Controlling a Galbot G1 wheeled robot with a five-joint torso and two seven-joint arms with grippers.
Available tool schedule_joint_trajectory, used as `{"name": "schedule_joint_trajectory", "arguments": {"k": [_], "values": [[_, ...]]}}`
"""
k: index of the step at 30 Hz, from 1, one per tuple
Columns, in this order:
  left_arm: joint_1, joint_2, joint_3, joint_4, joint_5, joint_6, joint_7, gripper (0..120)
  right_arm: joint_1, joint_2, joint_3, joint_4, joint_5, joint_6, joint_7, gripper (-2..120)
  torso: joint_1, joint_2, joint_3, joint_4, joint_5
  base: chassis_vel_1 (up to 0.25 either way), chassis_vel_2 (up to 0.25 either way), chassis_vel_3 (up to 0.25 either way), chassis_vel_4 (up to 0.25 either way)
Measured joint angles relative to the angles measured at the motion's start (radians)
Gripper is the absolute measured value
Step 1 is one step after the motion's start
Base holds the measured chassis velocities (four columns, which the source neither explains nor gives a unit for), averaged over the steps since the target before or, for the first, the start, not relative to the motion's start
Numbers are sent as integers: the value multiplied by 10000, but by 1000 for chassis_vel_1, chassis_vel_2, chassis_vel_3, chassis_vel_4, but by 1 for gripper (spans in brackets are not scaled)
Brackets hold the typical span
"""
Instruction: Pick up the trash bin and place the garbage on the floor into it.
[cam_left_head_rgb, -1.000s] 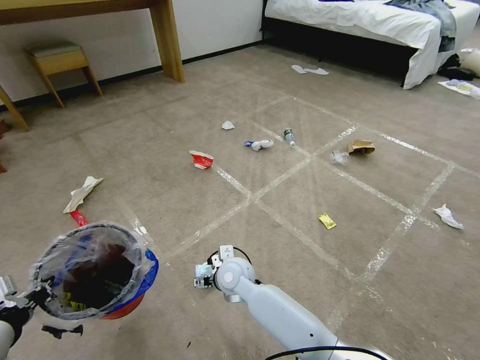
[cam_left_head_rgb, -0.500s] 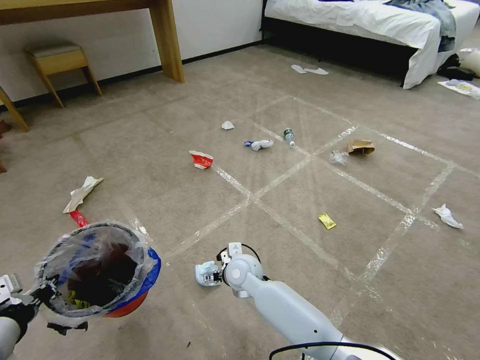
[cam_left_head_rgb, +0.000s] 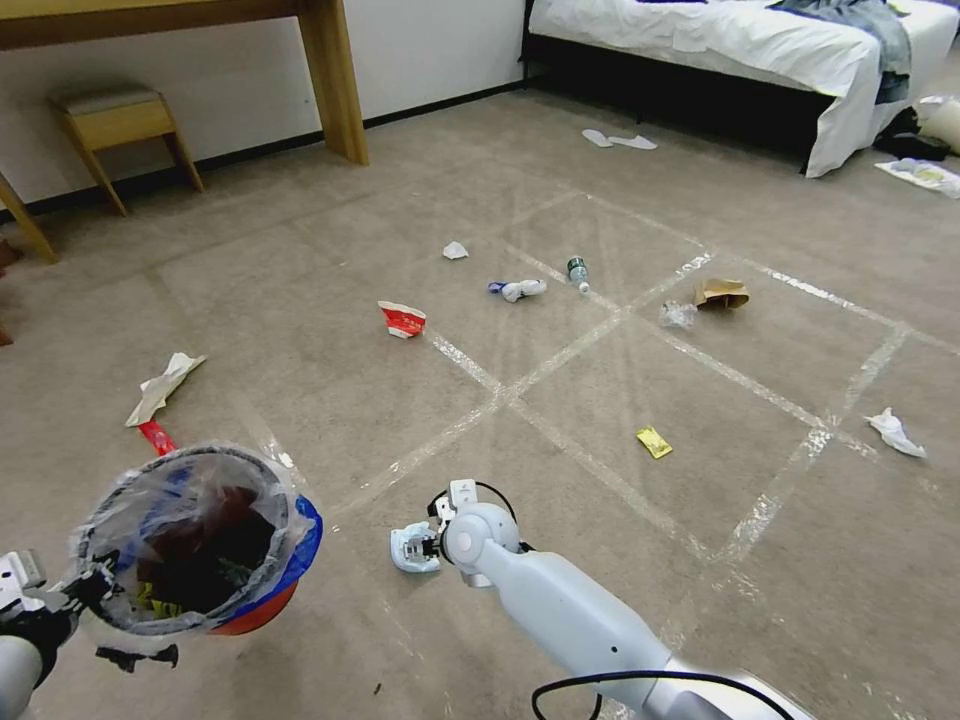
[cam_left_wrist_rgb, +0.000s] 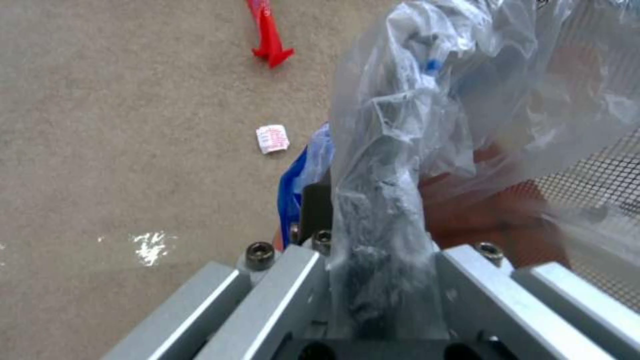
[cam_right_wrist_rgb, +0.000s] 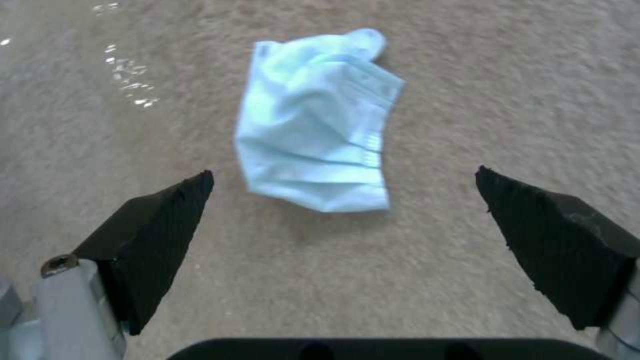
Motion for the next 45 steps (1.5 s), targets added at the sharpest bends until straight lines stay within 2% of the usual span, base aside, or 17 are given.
{"name": "schedule_joint_trajectory", "arguments": {"k": [10,21,45], "values": [[107,-19,-216,-58,-57,0,3,0,367,611,-549,-871,-387,18,-696,100,0,0,0,-1,0,0,0,0,0],[167,64,-372,44,-162,0,52,0,761,1401,-810,-2276,-1089,448,-1471,100,0,0,0,0,0,0,0,0,0],[363,-20,-444,-61,-120,-93,256,0,1073,1401,-608,-3949,-2084,1133,-2301,100,0,0,0,-1,0,0,0,0,0]]}}
